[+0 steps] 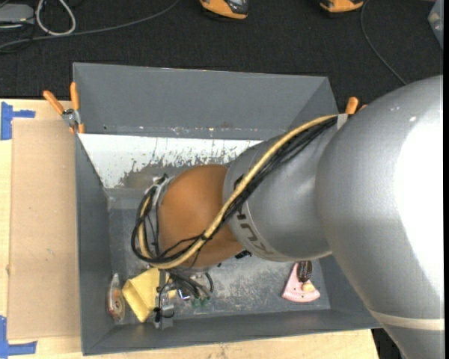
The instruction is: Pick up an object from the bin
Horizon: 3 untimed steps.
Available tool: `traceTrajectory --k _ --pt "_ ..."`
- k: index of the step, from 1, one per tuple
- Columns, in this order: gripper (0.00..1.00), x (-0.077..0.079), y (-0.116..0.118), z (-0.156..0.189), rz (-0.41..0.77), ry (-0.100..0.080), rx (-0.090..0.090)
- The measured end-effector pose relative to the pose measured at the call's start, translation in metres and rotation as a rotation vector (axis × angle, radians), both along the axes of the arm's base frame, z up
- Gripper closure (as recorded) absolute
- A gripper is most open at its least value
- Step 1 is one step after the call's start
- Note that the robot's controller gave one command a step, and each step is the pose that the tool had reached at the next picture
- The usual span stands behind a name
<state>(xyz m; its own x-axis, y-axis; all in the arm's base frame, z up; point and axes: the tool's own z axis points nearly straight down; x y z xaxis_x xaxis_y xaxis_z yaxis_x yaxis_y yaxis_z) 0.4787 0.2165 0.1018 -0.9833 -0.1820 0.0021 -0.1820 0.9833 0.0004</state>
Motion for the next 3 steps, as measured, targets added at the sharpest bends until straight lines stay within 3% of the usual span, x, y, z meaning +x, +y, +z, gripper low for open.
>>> traceTrajectory --k 1,2,3 --pt "0.0 -0.001 -0.001 -0.015 0.044 -0.007 0.002" --pt "0.0 -0.001 -0.003 -0.004 0.345 -0.005 0.003" --pt "0.0 0.008 -0.005 -0.031 0.361 -0.016 0.004"
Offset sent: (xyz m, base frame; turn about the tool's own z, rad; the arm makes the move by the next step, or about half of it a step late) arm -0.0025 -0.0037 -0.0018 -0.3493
